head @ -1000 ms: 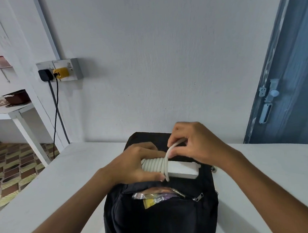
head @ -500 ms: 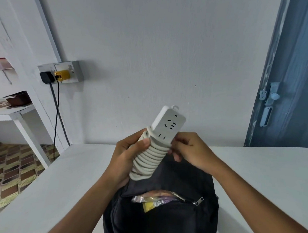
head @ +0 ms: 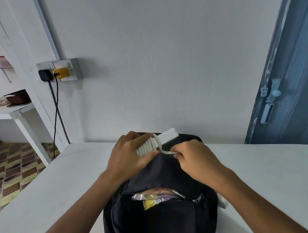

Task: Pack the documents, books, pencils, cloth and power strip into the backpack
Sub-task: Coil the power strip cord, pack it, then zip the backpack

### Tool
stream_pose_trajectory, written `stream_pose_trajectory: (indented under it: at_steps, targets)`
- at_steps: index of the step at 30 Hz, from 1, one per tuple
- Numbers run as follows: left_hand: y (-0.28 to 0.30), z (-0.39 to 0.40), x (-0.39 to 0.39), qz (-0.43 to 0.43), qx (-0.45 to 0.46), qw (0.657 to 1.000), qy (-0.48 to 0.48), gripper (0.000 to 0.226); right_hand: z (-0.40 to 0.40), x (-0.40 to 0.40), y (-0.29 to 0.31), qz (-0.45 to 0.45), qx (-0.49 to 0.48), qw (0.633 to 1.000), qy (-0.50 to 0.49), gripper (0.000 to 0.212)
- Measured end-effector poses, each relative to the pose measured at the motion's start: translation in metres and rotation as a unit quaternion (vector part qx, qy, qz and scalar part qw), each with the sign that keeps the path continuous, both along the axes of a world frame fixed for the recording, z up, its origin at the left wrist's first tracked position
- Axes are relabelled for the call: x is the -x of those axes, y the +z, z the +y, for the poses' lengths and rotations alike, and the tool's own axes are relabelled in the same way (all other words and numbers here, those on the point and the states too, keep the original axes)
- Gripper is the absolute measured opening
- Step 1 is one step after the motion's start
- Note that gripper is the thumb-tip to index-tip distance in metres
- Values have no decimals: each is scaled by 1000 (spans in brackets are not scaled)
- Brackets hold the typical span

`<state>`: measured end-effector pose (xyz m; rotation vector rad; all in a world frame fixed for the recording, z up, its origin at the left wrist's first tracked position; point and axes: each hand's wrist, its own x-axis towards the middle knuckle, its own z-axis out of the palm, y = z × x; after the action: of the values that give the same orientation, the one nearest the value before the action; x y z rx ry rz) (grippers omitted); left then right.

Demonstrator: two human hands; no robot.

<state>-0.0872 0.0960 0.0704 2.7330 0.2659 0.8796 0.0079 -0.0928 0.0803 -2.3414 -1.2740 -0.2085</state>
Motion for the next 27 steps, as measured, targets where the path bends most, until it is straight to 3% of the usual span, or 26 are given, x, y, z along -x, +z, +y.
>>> stream_pose_trajectory:
  at_steps: [5, 7, 9, 13, 15, 17, 19, 21, 24, 26, 27]
  targets:
    - [35, -8, 0, 231, -49, 967, -93, 50, -11, 6, 22, -45, 29, 991, 124, 19]
    - [43, -4, 2, 303, 13, 937, -171, 43, -15, 5, 32, -22, 23, 986, 162, 12]
    - [43, 3, 6, 336, 133, 895, -260, 39, -19, 1, 42, 36, -20, 982, 186, 11]
    - [29, 4, 11, 261, 385, 790, -399, 52, -22, -14, 58, 249, -149, 935, 205, 10]
    - [22, 0, 10, 207, 465, 734, -449, 47, -19, -17, 58, 285, -193, 913, 218, 10]
    - [18, -6, 8, 139, 530, 696, -464, 43, -14, -14, 53, 286, -220, 910, 204, 26]
    - [16, -9, 4, 71, 588, 676, -438, 49, -10, -10, 47, 295, -242, 910, 161, 45]
    - [15, -15, -1, 29, 626, 655, -422, 62, -5, -4, 42, 312, -251, 905, 147, 42]
    - [19, -23, -4, -20, 663, 615, -426, 57, 0, 5, 34, 357, -250, 889, 140, 38]
    - [24, -18, -4, -76, 688, 622, -366, 49, -1, 10, 27, 405, -238, 876, 114, 35]
    - [27, -15, -4, -106, 676, 651, -330, 48, -3, 12, 23, 422, -231, 871, 100, 39]
